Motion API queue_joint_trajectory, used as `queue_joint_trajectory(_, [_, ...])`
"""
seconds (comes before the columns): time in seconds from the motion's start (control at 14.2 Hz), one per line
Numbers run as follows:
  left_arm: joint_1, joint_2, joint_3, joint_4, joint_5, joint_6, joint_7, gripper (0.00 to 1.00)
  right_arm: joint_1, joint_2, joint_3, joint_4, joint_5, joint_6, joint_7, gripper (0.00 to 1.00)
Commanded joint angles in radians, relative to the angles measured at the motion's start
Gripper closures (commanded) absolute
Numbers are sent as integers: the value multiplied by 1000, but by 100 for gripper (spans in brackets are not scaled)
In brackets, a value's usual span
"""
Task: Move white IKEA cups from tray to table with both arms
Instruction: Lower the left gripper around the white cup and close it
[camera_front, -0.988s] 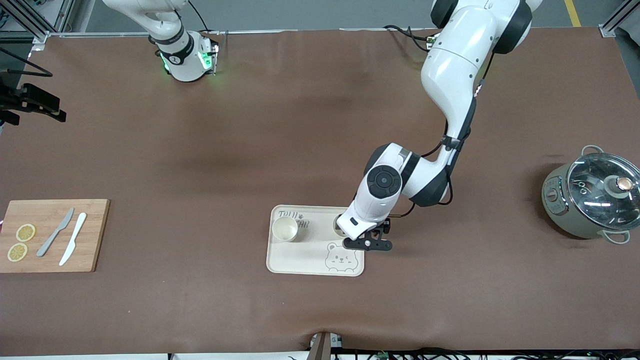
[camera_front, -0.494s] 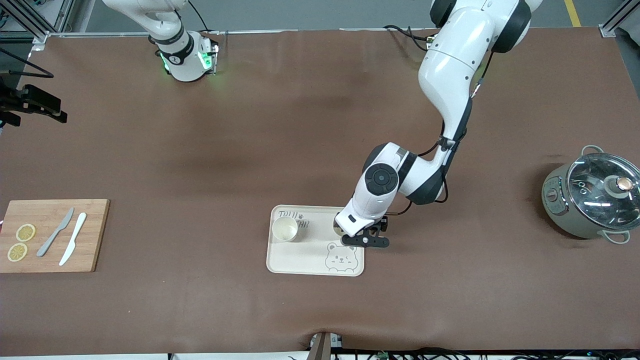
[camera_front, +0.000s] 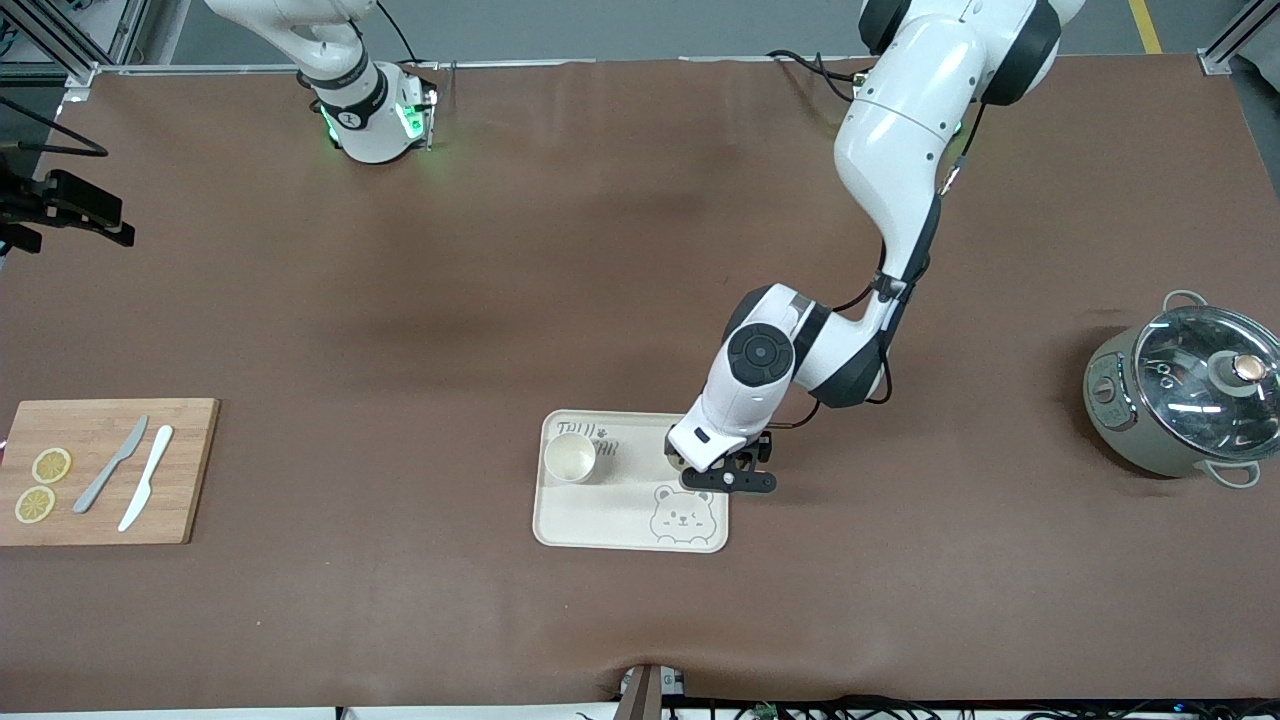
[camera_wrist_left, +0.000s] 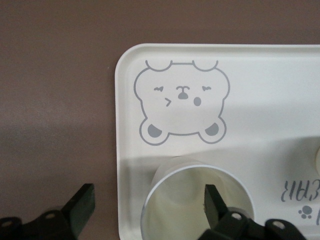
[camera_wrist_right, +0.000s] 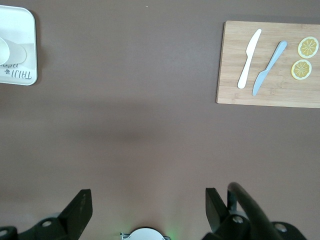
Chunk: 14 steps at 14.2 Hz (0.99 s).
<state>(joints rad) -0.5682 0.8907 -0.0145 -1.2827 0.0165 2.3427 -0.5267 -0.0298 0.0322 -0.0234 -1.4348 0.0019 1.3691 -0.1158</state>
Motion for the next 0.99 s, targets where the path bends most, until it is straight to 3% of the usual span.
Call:
queue_joint_trajectory(0.0, [-19, -36, 10, -44, -9, 17, -35, 99, 1, 18, -1, 19, 4, -1, 16, 0])
queue_joint_trajectory(0.63, [-18, -30, 10, -46, -13, 50, -36, 100, -4, 38, -3, 20, -5, 5, 7, 0])
queue_joint_trajectory(0.92, [-16, -76, 10, -58, -13, 27, -42, 100, -4, 83, -4, 24, -2, 15, 7, 0])
